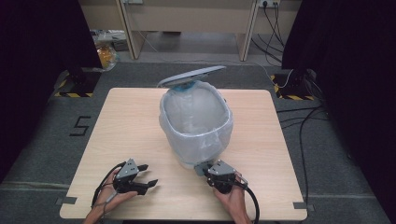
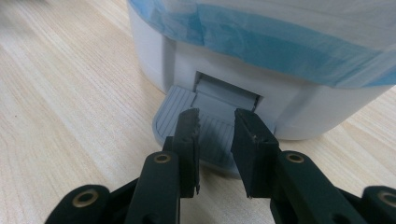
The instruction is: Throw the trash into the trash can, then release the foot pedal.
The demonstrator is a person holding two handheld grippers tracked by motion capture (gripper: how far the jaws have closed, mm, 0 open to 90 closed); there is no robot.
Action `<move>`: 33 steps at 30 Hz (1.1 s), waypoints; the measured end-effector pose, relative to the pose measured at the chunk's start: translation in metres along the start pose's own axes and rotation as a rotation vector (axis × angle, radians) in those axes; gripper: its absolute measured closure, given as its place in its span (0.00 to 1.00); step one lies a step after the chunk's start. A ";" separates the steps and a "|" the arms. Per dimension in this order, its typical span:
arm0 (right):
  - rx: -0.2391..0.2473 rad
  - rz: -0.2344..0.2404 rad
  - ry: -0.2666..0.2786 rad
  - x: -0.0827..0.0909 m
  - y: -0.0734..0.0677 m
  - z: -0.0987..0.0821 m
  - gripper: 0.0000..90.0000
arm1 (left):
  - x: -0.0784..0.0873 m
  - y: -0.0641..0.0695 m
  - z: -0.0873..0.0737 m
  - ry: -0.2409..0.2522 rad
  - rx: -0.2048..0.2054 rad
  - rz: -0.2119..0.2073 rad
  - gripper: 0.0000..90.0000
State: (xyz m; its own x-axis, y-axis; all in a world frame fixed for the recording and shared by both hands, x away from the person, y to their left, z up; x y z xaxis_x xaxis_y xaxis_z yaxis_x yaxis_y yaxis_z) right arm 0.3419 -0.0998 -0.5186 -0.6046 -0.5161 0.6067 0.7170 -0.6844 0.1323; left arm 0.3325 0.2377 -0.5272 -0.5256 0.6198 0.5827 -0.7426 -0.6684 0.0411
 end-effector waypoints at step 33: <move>0.003 -0.002 -0.002 0.000 0.000 0.000 0.79 | -0.004 0.006 -0.003 -0.097 -0.028 0.019 0.17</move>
State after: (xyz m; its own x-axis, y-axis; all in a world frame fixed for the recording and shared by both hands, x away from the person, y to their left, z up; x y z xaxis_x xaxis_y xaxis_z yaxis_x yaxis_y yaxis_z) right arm 0.3416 -0.0996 -0.5186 -0.6052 -0.5142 0.6077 0.7169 -0.6839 0.1353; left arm 0.3292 0.2328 -0.5312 -0.4983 0.5630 0.6594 -0.7446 -0.6675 0.0073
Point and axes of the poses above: each handheld gripper's, and its own axes: x roughly backward along the jaws, z roughly out of its top, y roughly to its right, the point moved 1 cm from there along -x, roughly forward along the jaws, and after that the axes turned 2 degrees about z, right-handed, at the moved point
